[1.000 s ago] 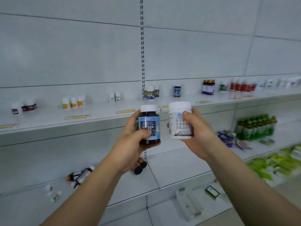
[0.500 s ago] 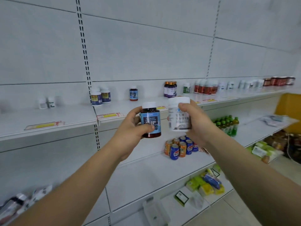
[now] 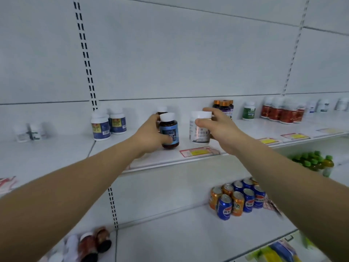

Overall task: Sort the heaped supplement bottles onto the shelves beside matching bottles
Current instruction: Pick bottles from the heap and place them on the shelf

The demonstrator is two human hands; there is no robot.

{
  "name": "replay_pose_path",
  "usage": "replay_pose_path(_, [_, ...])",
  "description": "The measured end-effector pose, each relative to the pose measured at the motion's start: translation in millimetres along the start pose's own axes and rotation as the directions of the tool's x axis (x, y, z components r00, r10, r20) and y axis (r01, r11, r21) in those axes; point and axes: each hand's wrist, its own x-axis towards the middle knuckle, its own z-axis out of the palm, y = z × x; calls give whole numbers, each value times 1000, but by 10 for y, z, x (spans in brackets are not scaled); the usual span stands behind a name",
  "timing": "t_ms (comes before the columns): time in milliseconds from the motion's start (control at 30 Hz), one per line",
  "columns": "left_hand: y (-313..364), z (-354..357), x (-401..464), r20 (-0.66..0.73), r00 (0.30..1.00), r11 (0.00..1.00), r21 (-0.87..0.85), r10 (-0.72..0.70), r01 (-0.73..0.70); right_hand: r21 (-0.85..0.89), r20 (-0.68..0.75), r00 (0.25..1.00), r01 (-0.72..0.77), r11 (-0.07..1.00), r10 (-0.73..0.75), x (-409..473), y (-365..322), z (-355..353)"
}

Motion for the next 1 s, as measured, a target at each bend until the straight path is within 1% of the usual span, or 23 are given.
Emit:
replay_pose_path(67, [-107, 69, 239, 6, 1000, 999, 46, -18, 18, -55, 20, 1000, 1, 998, 0, 310, 66, -24])
replay_pose_path(133, [-179, 145, 457, 0, 1000, 992, 125, -9, 9, -96, 71, 997, -2, 995, 9, 619, 161, -52])
replay_pose_path(200, [-234, 194, 636, -51, 998, 962, 273, 44, -28, -142, 136, 991, 5, 990, 14, 895, 266, -74])
replay_pose_path(233, [-262, 203, 713, -83, 994, 927, 374, 76, -40, -166, 163, 986, 13, 986, 15, 1011, 318, -86])
replay_pose_path(300, [-294, 210, 857, -121, 984, 819, 573, 128, -36, -208, 212, 977, 37, 977, 8, 1237, 415, -119])
replay_pose_path(333, [-297, 214, 930, -128, 983, 767, 641, 131, -19, -219, 236, 972, 47, 975, 6, 1348, 455, -134])
replay_pose_path(400, [-296, 220, 1086, -140, 983, 704, 710, 115, 19, -240, 278, 961, 67, 968, 2, 1535, 520, -163])
replay_pose_path(500, [-315, 251, 1297, -155, 982, 649, 759, 105, 50, -273, 320, 947, 96, 957, -3, 1736, 565, -192])
replay_pose_path(633, [-330, 336, 1427, -206, 970, 599, 796, 131, 88, -298, 342, 940, 111, 948, -2, 1845, 583, -188])
replay_pose_path(700, [-319, 371, 1465, -225, 966, 571, 813, 127, 114, -323, 344, 939, 125, 938, -7, 1840, 570, -189])
replay_pose_path(833, [-241, 412, 1483, -257, 964, 489, 851, 72, 190, -336, 322, 947, 118, 935, -4, 1715, 484, -254])
replay_pose_path(867, [-198, 437, 1457, -262, 963, 483, 853, 66, 199, -339, 312, 950, 120, 933, -9, 1665, 461, -286])
replay_pose_path(900, [-148, 471, 1418, -264, 962, 499, 844, 74, 193, -344, 303, 953, 125, 931, -17, 1615, 440, -328])
replay_pose_path(1000, [48, 657, 1217, -222, 968, 614, 782, 115, 106, -363, 262, 964, 145, 920, -48, 1438, 396, -513])
